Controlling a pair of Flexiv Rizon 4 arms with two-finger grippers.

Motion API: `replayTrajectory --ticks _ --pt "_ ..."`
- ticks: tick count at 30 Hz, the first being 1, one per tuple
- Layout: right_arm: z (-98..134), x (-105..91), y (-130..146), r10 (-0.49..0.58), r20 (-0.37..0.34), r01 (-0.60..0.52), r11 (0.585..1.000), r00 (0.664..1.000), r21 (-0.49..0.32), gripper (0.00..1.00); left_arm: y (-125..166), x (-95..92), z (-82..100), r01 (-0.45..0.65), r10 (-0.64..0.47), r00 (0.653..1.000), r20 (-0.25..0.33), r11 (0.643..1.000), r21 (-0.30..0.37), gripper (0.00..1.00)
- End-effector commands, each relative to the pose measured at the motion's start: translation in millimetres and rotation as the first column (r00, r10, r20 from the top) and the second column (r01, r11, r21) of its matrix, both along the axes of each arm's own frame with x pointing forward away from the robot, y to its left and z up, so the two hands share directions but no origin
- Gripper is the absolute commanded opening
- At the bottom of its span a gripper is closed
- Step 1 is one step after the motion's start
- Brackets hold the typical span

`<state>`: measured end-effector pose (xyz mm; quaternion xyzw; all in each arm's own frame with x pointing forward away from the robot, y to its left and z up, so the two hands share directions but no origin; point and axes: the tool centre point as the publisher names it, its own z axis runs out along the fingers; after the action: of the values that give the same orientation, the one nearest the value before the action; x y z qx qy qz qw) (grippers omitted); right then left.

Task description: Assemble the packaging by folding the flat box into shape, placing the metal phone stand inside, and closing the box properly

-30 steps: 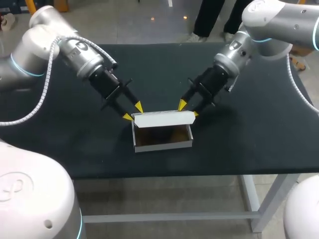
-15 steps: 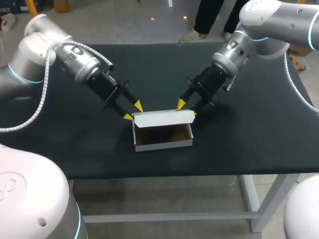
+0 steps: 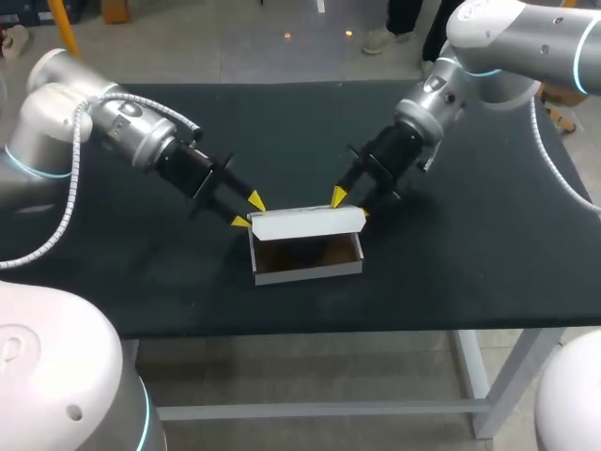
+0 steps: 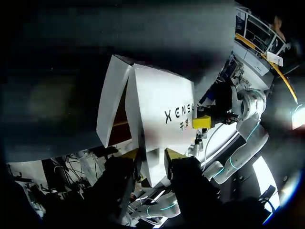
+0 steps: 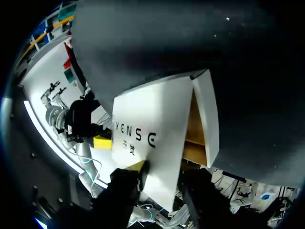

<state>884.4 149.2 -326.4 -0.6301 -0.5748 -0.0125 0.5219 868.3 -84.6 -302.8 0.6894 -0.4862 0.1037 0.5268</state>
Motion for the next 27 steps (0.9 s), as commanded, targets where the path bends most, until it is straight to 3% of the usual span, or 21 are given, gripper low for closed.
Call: replayTrajectory --ticks 1,11,18,27 --pt "-1.6 2.3 7.1 0.009 -0.006 -0.009 1.000 1.000 0.002 0.42 -4.7 -4.5 -1.1 -0.021 0.021 1.000 0.006 1.000 -0.019 0.34" --pt "-2.3 1.6 6.0 0.009 -0.007 -0.009 1.000 1.000 0.002 0.42 -7.1 -3.0 -1.4 -0.027 0.028 1.000 0.007 0.999 -0.029 0.33" --pt "-3.2 1.4 5.1 0.009 -0.008 -0.009 1.000 1.000 0.001 0.42 -6.8 0.0 -1.6 -0.036 0.036 0.999 0.005 0.999 -0.037 0.10" --pt "-4.6 0.1 3.8 0.008 -0.007 -0.008 1.000 1.000 -0.002 0.42 -6.1 1.8 -3.0 -0.031 0.031 1.000 0.002 0.999 -0.037 0.13"
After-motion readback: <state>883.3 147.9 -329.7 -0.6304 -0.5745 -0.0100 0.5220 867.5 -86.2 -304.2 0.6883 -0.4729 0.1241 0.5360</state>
